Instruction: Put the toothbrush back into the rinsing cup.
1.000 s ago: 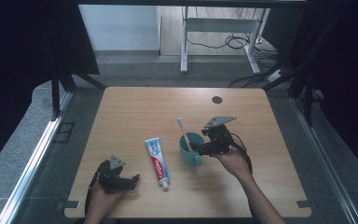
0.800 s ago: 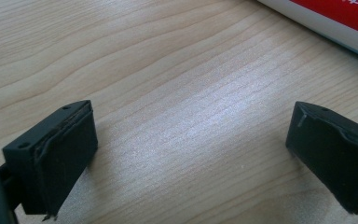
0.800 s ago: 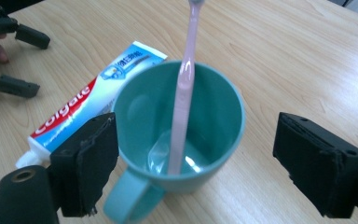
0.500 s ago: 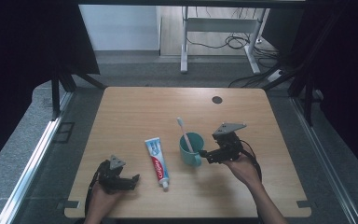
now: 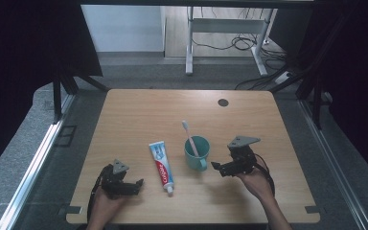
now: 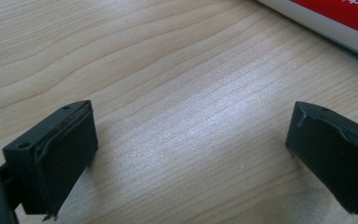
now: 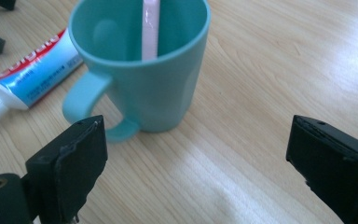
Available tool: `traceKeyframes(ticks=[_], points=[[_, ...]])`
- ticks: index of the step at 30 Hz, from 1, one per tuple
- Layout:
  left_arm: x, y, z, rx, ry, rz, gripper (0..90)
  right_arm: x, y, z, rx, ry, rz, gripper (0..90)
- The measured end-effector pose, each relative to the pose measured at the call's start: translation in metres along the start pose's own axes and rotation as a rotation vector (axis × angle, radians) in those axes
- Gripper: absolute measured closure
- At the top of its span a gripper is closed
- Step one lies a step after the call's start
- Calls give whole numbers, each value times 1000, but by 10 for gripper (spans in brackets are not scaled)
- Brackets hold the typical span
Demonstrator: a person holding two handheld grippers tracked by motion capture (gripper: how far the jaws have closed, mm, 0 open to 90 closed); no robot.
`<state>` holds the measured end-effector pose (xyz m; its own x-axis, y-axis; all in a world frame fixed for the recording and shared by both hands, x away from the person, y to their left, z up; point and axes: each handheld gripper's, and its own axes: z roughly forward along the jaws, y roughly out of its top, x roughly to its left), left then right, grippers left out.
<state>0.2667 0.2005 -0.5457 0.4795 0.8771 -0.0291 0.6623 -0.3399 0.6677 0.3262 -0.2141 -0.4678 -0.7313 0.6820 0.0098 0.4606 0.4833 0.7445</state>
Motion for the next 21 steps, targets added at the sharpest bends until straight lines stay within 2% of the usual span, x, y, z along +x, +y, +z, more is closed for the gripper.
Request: traceKeyframes(ticks=[8,14,21], points=[[0,0,0,1,1,1,19,0,-19,1,0,-28,-2,50],[0,0,0,1,1,1,20,1,-34,6,23,-36,-7,53],[0,0,0,1,1,1,19,-2,-52,10,29,-30,22,59]])
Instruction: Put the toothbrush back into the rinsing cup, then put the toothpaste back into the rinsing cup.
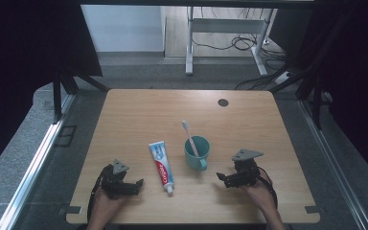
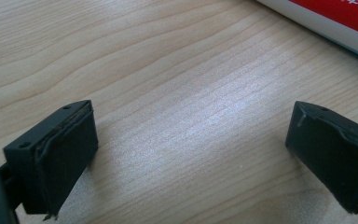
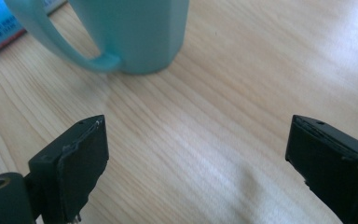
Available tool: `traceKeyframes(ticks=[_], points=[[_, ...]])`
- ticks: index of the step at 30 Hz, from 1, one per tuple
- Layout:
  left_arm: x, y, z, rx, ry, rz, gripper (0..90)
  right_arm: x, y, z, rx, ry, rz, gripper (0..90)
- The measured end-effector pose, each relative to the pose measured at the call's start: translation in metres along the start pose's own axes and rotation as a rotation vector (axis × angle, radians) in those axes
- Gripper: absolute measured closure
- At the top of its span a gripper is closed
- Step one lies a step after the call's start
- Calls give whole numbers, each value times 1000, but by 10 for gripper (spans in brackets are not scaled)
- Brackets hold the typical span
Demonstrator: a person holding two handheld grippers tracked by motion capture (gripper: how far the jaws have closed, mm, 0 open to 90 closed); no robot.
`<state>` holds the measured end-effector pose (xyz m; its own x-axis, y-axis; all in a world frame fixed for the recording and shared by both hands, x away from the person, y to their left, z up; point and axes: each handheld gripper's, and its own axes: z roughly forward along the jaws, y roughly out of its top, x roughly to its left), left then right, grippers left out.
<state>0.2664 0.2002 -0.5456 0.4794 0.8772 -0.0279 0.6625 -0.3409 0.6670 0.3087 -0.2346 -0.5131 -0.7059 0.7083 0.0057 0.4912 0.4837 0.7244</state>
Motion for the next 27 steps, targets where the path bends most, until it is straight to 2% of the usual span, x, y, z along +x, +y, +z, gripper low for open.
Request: traceKeyframes(ticks=[9,19,22,27], points=[[0,0,0,1,3,-2,19,-3,-19,5,8,-16,26,64],[0,0,0,1,4,-4,19,-2,-28,9,16,-30,18,65],[0,3,0,20,6,-5,22,-1,-30,9,21,-34,8,66],[-1,5,-1,37,0,2,49,-5,-33,8,11,-33,24,71]])
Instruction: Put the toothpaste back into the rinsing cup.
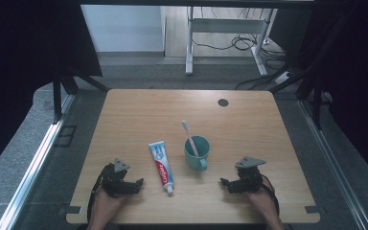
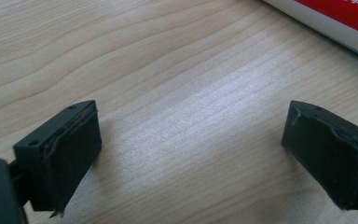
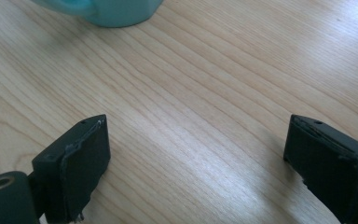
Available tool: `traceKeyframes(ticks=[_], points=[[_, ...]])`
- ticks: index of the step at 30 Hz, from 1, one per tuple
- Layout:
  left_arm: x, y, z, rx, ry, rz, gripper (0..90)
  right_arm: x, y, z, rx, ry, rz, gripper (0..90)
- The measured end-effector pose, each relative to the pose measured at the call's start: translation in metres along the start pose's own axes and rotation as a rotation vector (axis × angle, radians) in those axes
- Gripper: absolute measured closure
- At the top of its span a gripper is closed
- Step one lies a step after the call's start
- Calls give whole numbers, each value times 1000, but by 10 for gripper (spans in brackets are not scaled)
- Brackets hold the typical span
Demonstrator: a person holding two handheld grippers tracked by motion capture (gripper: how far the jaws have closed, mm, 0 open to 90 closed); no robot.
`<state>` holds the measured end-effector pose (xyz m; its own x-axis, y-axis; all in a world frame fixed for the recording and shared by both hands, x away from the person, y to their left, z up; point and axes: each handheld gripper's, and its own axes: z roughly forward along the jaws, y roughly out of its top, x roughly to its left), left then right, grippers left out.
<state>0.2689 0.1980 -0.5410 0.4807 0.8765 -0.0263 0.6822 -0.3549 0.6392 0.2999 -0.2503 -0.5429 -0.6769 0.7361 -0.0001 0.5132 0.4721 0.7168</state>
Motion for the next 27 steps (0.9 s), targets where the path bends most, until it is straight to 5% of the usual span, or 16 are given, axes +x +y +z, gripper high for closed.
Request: traceKeyframes(ticks=[9,19,27], points=[[-3,6,-11,-57,-14,17,195,-2,-1,-1,-1,-2,10,84],[-7,16,-20,-121,-138,37,553,-2,-1,-1,-2,-9,12,99],[-17,30,-21,-121,-213,90,844,-2,-1,-2,-5,-9,15,105]])
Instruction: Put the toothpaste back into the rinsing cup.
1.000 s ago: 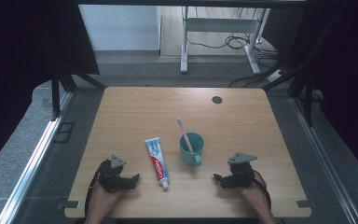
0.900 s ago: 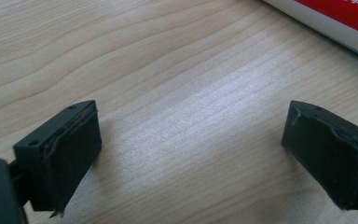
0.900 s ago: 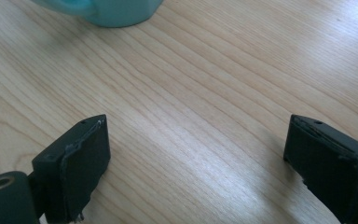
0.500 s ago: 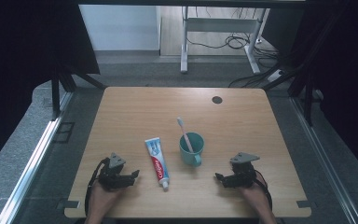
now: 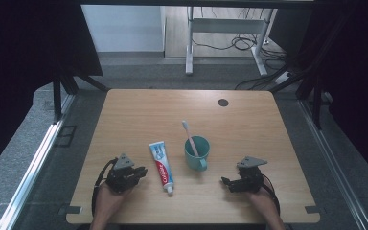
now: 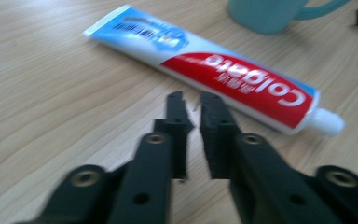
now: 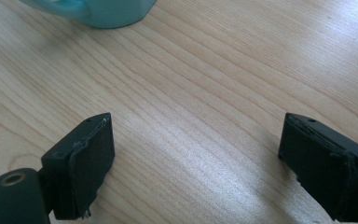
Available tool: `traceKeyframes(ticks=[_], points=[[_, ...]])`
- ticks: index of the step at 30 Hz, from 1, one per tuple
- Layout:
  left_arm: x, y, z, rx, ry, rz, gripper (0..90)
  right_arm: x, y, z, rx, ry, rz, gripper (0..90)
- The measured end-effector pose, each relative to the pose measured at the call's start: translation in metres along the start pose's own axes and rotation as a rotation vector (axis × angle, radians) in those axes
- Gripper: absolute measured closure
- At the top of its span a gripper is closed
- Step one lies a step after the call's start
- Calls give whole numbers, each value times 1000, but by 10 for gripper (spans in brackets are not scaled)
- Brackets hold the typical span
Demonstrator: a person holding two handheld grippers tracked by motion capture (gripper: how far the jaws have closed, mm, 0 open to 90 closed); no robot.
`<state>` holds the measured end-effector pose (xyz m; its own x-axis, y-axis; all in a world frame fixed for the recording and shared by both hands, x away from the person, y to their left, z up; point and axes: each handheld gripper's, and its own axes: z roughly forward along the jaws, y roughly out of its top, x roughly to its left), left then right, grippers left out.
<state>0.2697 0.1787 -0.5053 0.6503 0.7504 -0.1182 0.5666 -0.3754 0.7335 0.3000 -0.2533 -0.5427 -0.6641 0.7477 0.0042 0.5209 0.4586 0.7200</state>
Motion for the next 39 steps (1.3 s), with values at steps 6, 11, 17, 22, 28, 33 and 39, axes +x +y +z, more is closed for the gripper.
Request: traceKeyframes(ticks=[6,11,17,22,28,33,39], points=[[-6,13,5,6,-29,14,897,0,0,0,0,-2,1,106],[-11,22,7,4,-70,17,899,0,0,0,0,-2,0,106],[-18,31,15,18,-64,29,898,0,0,0,0,-1,1,106],[-24,38,20,30,-81,27,897,0,0,0,0,0,1,106],[-29,44,25,40,-135,28,897,0,0,0,0,0,1,106],[-33,50,31,54,-157,41,897,0,0,0,0,0,1,106],[-39,54,37,62,-164,61,897,0,0,0,0,0,0,106]])
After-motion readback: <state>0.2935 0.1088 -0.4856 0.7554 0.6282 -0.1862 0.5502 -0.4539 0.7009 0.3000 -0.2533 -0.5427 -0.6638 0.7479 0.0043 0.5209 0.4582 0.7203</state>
